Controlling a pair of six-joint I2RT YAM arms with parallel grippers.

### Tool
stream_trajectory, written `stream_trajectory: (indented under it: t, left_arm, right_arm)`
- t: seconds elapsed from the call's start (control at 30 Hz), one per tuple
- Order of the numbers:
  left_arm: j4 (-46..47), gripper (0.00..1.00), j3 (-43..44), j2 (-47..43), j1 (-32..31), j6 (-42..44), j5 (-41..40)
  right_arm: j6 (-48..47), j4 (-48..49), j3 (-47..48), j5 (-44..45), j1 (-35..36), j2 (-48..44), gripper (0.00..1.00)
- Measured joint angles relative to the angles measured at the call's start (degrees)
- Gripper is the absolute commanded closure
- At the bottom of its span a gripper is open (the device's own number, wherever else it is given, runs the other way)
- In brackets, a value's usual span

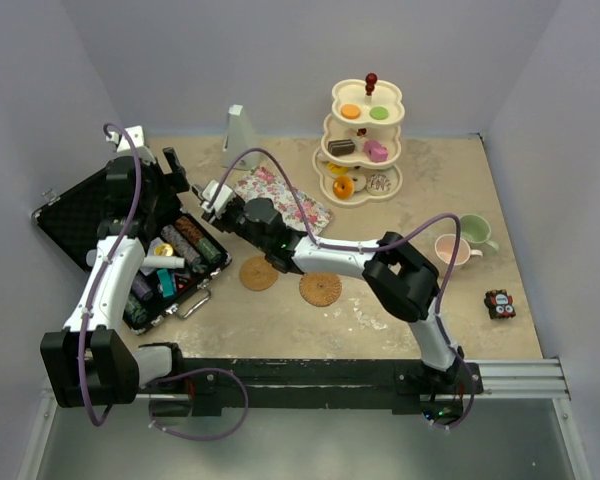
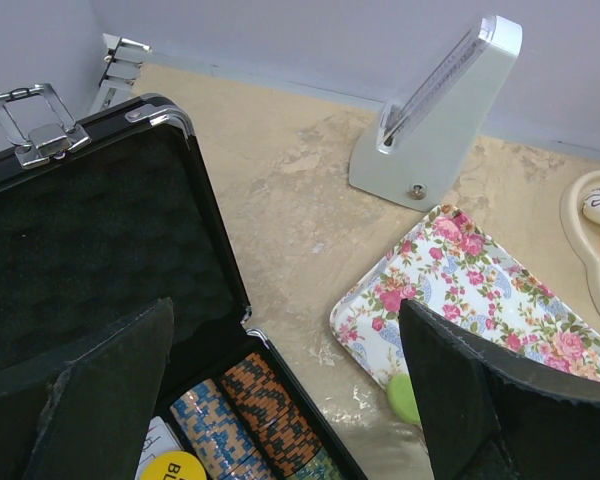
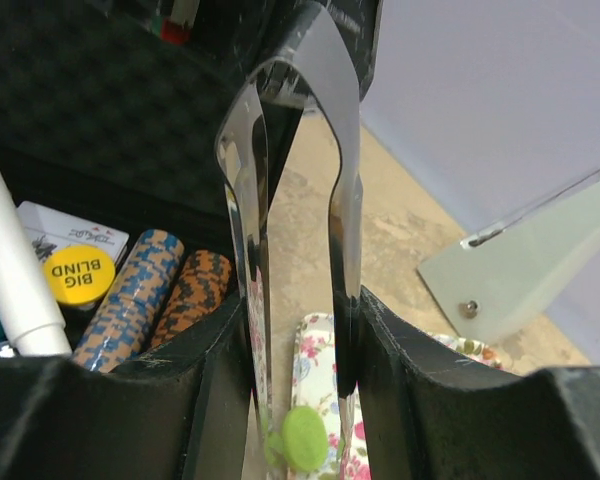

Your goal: Serve the afternoon tea

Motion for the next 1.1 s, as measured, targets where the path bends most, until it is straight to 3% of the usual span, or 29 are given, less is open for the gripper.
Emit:
stream_trajectory:
  t: [0.7, 1.1]
  left_arm:
    - [0.15, 0.02, 0.0, 0.0, 0.0, -0.02, 0.31]
    - [0.31, 0.01, 0.0, -0.02, 0.0, -0.02, -0.22]
  right_arm:
    - [-1.2, 2.29, 6.56, -2.8, 0.0, 6.29, 0.59]
    - [-1.66, 2.08, 7.72, -1.25, 0.0, 8.46, 0.67]
